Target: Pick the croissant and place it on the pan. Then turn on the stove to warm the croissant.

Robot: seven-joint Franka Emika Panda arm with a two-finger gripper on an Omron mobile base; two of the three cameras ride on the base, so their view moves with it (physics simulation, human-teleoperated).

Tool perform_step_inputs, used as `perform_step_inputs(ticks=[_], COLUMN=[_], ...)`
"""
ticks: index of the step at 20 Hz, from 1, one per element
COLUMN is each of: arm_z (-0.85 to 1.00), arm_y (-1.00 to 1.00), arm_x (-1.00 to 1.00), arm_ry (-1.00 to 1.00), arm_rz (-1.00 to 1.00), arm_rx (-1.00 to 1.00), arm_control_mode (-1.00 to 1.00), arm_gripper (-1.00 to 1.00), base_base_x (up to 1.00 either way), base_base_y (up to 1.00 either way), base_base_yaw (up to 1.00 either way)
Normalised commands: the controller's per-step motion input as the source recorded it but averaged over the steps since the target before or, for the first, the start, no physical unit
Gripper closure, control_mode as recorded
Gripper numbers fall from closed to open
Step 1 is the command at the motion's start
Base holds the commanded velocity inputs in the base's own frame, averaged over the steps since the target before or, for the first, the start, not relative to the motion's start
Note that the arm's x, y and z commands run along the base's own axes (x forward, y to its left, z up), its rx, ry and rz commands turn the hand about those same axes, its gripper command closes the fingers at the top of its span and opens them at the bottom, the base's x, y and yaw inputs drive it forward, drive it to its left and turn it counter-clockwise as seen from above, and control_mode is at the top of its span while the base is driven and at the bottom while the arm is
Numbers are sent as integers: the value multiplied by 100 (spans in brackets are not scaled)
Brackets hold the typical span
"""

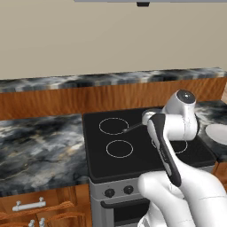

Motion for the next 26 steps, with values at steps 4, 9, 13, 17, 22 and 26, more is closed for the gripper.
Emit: perform_step_inputs(ticks=[4,9,13,17,22,26], arm_z=[0,0,0,0,0,0], arm_y=[10,1,0,0,0,0], arm_x=[-17,-1,0,0,0,0], arm_ry=[0,0,0,0,0,0], arm_rz=[4,0,0,0,0,0], arm_rx=[-2,0,0,0,0,0], arm_control_mode=[-100,-100,-100,100,100,100], arm_gripper=[-100,-100,-100,-100,-100,-100], base_base_x=[0,0,0,-11,-46,-53], base_base_y=[0,0,0,1,0,0], base_base_yaw=[0,0,0,0,0,0])
